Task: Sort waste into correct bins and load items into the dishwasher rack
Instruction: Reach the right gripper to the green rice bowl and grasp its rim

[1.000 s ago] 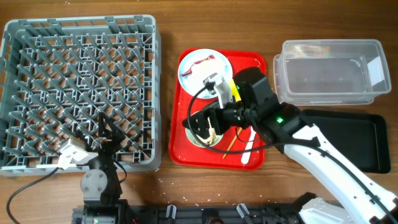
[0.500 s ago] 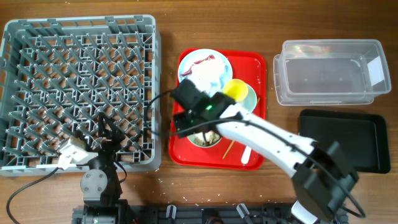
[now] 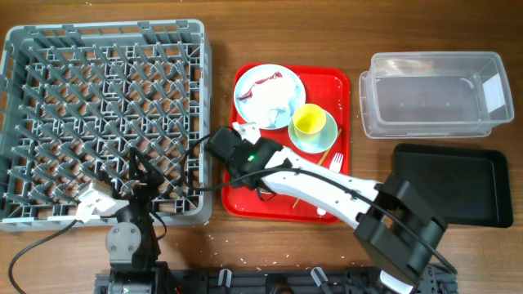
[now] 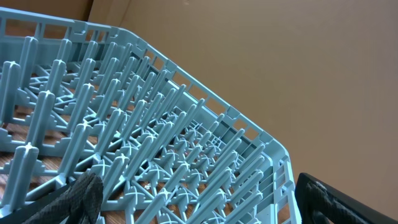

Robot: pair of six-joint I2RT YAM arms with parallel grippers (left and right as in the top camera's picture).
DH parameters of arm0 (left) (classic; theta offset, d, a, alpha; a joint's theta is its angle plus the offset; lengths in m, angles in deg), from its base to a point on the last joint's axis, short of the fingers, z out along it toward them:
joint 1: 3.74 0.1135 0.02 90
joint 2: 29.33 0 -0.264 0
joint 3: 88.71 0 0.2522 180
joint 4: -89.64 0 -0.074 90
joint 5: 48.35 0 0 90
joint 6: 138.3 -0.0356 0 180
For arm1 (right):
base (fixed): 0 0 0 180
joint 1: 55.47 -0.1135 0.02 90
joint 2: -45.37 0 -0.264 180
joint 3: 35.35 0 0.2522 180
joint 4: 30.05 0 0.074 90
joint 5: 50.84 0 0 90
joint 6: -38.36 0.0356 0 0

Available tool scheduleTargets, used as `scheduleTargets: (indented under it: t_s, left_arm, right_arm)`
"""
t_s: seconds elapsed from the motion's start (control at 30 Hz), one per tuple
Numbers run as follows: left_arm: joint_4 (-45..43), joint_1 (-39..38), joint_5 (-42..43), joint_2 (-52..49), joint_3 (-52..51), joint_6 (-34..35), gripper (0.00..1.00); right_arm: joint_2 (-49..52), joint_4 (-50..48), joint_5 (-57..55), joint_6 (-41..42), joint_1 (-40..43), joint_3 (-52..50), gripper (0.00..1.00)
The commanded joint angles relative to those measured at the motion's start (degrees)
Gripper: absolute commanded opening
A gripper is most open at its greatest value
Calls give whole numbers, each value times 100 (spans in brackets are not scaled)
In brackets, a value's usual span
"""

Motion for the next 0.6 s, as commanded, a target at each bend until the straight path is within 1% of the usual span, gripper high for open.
scheduleTargets:
  t_s: [0.0, 0.07, 0.13, 0.23, 0.3, 0.43, 0.5, 0.57]
  left_arm:
    - [28, -15, -101, 42, -4, -87, 100]
    - [28, -15, -101, 42, -4, -87, 100]
    - [31, -15, -101, 42, -4, -87, 100]
    - [28, -15, -101, 42, -4, -87, 100]
    - [28, -15, -101, 42, -4, -85, 100]
    - [31, -15, -101, 42, -4, -87, 100]
    - [28, -15, -101, 42, -4, -87, 100]
    - [28, -15, -101, 42, -4, -87, 100]
  right_arm:
    - [111, -74, -190, 118, -142, 24, 53]
    - [114, -48, -293, 120, -144, 24, 52]
    - [195, -52, -299, 109, -144, 24, 48]
    - [413, -46, -356, 92, -144, 24, 38]
    - [466, -46, -354, 98, -144, 26, 27]
    - [463, -20, -354, 92, -144, 28, 19]
    - [461, 13, -354, 66, -144, 48, 19]
    - [459, 33, -356, -33, -144, 55, 15]
